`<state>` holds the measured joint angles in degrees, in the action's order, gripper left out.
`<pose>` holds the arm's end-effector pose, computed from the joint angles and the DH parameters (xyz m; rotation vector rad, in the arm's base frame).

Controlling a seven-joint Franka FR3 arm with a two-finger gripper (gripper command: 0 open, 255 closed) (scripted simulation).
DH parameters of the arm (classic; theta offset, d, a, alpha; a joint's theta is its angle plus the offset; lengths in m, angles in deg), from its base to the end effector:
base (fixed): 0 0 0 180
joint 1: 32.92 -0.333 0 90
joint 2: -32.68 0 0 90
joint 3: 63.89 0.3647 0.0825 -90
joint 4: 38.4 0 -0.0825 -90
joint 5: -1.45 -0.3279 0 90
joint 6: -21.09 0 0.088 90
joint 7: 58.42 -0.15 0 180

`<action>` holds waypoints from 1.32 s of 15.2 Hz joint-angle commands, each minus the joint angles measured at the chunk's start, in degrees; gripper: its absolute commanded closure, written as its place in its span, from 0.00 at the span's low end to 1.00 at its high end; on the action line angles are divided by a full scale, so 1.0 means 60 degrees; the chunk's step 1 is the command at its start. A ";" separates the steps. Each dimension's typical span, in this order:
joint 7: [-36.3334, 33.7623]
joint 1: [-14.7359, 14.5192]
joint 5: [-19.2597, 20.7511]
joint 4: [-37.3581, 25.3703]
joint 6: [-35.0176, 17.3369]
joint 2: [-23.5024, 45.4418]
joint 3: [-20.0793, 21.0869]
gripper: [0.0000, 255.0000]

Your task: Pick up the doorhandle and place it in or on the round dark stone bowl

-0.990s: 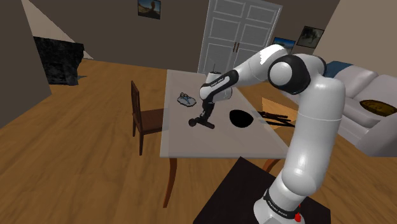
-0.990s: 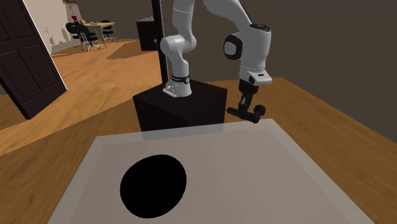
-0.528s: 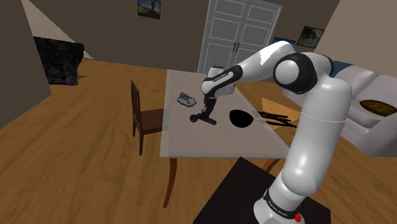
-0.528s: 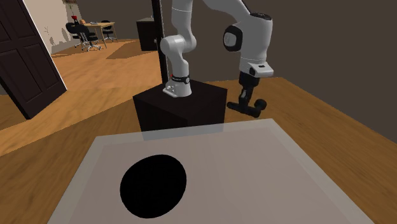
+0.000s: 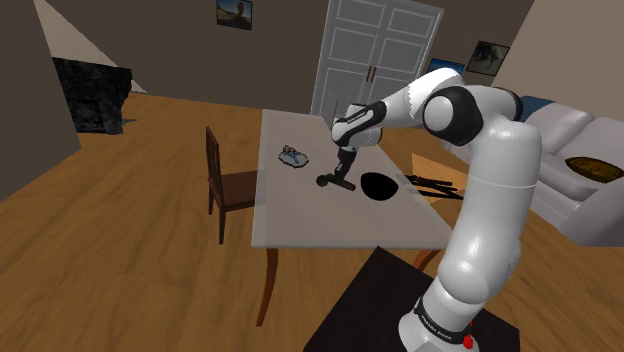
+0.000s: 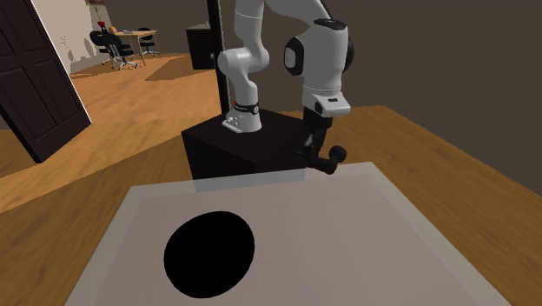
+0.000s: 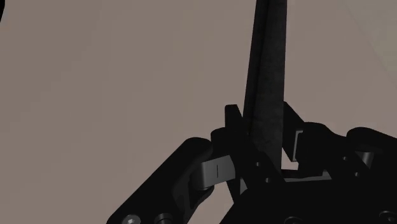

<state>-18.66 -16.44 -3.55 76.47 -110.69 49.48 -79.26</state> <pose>0.4929 -0.2911 0.3575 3.1210 0.1433 0.0077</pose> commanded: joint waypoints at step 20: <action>0.4089 0.3787 -0.1278 -0.6087 0.2383 0.3891 -0.0452 1.00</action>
<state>4.77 4.79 -10.86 43.05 -97.75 71.06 -82.01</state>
